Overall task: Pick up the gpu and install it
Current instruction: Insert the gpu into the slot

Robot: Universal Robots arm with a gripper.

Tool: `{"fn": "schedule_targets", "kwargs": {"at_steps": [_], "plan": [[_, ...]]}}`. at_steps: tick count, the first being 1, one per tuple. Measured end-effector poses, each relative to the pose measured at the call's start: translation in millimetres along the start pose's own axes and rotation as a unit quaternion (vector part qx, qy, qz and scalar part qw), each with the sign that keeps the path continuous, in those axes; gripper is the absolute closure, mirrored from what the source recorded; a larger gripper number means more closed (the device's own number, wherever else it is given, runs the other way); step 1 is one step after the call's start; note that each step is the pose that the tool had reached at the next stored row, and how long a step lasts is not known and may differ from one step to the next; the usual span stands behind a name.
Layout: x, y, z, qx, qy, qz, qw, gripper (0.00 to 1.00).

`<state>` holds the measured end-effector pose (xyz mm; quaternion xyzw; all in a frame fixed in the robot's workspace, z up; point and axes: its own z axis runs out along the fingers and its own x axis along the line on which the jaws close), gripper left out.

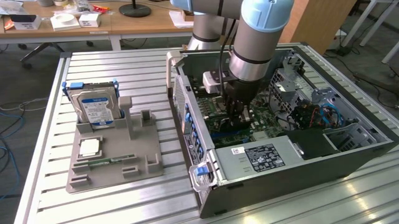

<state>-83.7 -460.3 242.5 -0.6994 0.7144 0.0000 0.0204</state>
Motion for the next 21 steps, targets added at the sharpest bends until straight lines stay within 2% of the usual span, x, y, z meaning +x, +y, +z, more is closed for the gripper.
{"fn": "schedule_targets", "kwargs": {"at_steps": [15, 18, 21], "plan": [[0.2, 0.1, 2.7, 0.0001, -0.0002, 0.000, 1.0000, 0.74], [0.0, -0.1, -1.3, 0.0004, -0.0008, 0.000, 1.0000, 0.74], [-0.1, -0.3, -7.9, 0.0002, -0.0003, 0.000, 1.0000, 0.74]]}}
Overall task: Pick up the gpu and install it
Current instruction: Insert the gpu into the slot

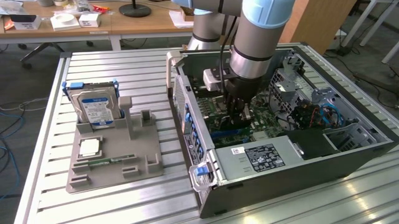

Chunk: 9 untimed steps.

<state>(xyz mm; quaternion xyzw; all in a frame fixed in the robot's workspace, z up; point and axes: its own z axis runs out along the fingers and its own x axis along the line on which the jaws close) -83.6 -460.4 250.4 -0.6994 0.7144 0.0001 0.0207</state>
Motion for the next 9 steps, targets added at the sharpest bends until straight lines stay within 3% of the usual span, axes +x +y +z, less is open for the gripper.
{"fn": "schedule_targets", "kwargs": {"at_steps": [9], "plan": [[0.1, 0.0, -0.2, 0.0000, 0.0018, 0.002, 1.0000, 0.74]]}}
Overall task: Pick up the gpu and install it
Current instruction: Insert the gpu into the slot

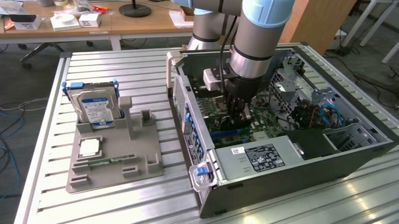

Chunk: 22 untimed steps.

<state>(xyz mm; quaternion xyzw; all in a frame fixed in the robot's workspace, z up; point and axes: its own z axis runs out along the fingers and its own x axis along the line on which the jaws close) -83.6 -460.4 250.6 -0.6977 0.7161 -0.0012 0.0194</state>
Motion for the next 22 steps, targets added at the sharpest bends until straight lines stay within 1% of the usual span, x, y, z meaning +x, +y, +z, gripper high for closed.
{"fn": "schedule_targets", "kwargs": {"at_steps": [3, 10, 22], "plan": [[0.0, 0.0, 0.0, 0.0000, 0.0000, 0.000, 1.0000, 0.74], [0.1, 0.1, 3.8, 0.0001, 0.0001, 0.002, 1.0000, 0.74], [0.2, 0.2, 6.2, 0.0001, 0.0001, 0.003, 1.0000, 0.74]]}}
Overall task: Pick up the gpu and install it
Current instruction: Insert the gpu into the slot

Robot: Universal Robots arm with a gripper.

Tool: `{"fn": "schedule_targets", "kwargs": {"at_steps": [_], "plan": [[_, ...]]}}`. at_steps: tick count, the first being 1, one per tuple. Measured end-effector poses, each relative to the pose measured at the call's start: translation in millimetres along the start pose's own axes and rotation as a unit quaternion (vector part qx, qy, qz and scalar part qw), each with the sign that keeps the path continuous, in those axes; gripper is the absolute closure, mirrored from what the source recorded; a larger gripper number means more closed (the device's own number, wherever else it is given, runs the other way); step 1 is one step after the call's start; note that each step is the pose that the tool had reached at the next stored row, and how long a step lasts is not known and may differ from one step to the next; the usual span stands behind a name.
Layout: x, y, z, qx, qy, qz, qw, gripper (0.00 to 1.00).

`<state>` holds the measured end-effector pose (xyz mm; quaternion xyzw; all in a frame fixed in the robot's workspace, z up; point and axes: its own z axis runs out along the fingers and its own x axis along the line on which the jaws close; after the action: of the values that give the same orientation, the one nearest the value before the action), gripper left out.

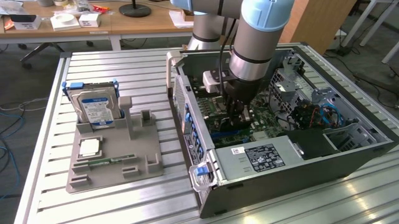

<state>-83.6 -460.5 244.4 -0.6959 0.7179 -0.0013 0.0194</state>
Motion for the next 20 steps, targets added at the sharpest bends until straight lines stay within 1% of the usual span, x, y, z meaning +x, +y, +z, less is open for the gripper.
{"fn": "schedule_targets", "kwargs": {"at_steps": [10, 20], "plan": [[0.1, 0.1, 3.5, 0.0000, 0.0000, 0.000, 1.0000, 0.74], [0.1, 0.2, 4.4, 0.0000, -0.0001, 0.000, 1.0000, 0.74]]}}
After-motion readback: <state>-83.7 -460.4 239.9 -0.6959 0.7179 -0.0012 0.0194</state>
